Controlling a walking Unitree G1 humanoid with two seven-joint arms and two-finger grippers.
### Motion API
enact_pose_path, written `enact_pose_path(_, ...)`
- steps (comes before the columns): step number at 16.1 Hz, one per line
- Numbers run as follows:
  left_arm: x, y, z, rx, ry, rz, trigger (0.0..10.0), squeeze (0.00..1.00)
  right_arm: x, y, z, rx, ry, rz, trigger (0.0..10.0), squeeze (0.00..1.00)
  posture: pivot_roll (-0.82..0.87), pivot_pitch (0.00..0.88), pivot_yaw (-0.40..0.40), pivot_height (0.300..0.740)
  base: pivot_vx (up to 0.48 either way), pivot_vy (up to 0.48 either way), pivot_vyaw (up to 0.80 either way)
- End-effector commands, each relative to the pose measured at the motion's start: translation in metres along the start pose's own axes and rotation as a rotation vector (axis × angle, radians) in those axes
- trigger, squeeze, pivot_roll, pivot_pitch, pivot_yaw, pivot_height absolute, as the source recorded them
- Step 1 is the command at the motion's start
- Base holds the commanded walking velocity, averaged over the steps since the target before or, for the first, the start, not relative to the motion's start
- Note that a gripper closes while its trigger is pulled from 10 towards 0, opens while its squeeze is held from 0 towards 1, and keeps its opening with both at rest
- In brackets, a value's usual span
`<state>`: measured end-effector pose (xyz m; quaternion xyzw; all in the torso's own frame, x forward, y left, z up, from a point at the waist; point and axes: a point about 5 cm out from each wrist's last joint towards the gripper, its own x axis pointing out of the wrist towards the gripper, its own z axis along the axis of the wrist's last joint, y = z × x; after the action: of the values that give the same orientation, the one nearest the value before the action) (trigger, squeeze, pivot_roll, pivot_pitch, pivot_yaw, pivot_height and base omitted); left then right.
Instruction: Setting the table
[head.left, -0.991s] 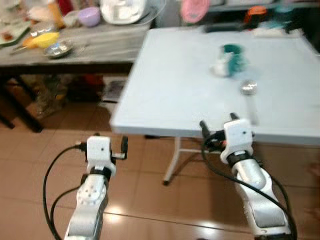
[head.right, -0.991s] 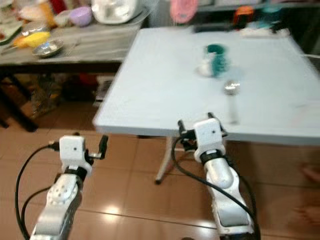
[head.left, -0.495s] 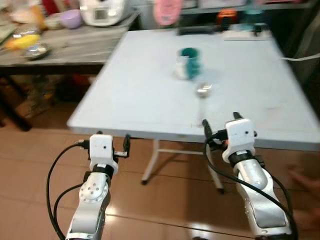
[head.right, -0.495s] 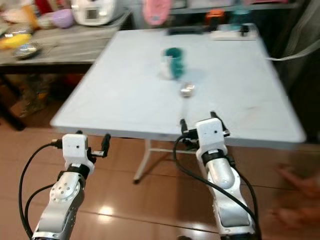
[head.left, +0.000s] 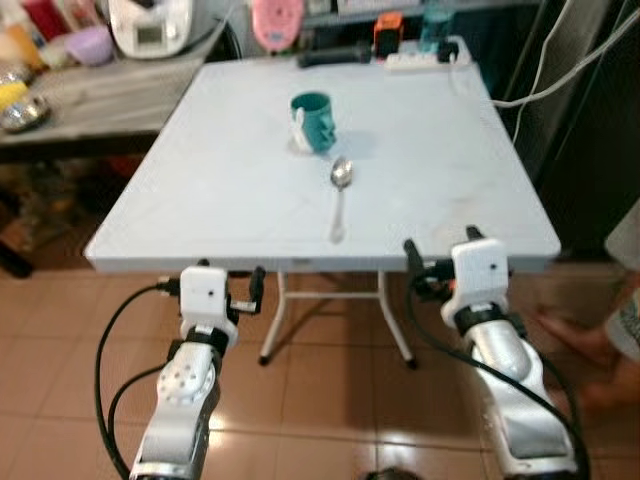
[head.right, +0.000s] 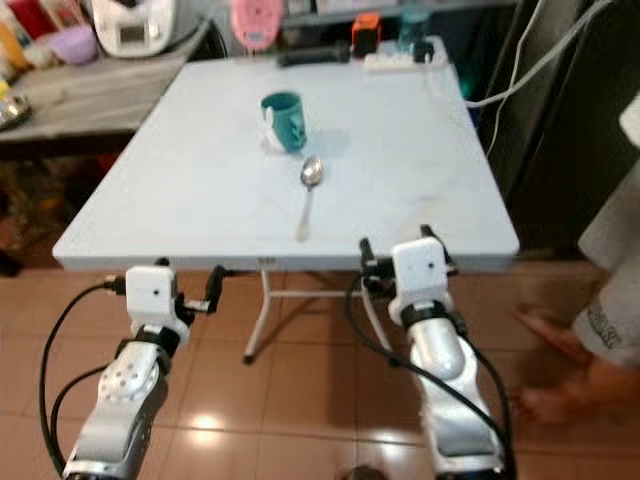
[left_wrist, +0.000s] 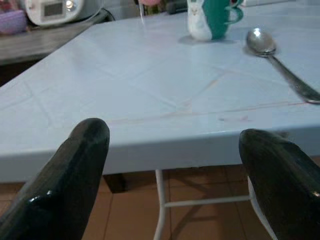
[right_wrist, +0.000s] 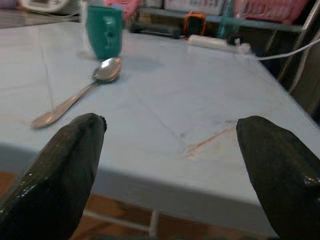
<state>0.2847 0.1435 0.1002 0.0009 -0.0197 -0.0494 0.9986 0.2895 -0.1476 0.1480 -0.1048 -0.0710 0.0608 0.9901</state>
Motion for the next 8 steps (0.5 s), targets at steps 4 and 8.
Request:
enact_pose_path(4, -0.0036, 0.0019, -0.0003, -0.019, -0.011, -0.030, 10.0, 0.00, -0.0005, 0.0028, 0.0002, 0.004, 0.002, 0.016, 10.0, 0.00, -0.31, 0.130, 0.145, 0.740, 0.143, 0.000, 0.00)
enact_pose_path(8, -0.0034, -0.0016, 0.0000, -0.030, -0.016, -0.057, 10.0, 0.00, -0.0002, 0.0029, 0.0009, 0.001, -0.001, 0.017, 10.0, 0.00, -0.31, 0.130, 0.149, 0.740, 0.338, 0.000, 0.00)
